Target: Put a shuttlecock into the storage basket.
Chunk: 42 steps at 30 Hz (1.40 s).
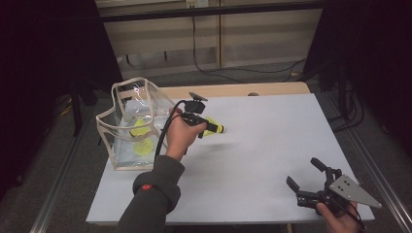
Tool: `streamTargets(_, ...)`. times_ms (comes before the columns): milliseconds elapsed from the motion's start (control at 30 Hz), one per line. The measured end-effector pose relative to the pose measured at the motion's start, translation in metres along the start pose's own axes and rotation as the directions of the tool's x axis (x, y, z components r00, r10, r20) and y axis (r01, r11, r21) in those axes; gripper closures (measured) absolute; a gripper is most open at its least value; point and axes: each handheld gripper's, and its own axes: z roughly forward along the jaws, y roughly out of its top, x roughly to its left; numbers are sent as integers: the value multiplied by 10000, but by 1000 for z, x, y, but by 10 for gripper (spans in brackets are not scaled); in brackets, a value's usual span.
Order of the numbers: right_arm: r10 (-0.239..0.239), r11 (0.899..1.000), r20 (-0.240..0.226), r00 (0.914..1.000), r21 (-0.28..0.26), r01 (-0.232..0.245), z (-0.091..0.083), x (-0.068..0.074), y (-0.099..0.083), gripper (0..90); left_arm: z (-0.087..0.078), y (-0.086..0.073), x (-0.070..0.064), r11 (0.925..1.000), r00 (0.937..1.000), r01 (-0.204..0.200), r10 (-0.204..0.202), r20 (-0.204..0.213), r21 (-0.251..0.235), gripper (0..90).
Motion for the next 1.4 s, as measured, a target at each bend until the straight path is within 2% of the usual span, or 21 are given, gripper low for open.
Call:
streamTargets(300,-13,10000,-4,10000,-1,13,0,1,0,13,-18,6,-5,10000,9999,-34,35,-128,38,872)
streamTargets(533,-5,10000,-16,10000,2,5,0,1,1,13,-29,11,-9,10000,10000,-23,23,-28,-21,872)
streamTargets(667,-25,10000,8,10000,-28,25,0,1,1,13,-36,13,-11,9999,9999,117,-117,-8,-38,872)
streamTargets(733,-13,10000,-1,10000,-50,13,0,0,1,13,-40,14,-10,10000,10000,15,-15,-16,23,872)
streamTargets(800,-19,10000,17,10000,-42,19,0,0,1,13,-43,15,-12,9999,9999,130,-130,-35,-21,872)
streamTargets(1400,-16,10000,-7,10000,5,16,0,1,1,12,-70,25,-18,9999,9999,115,-115,-21,-89,872)
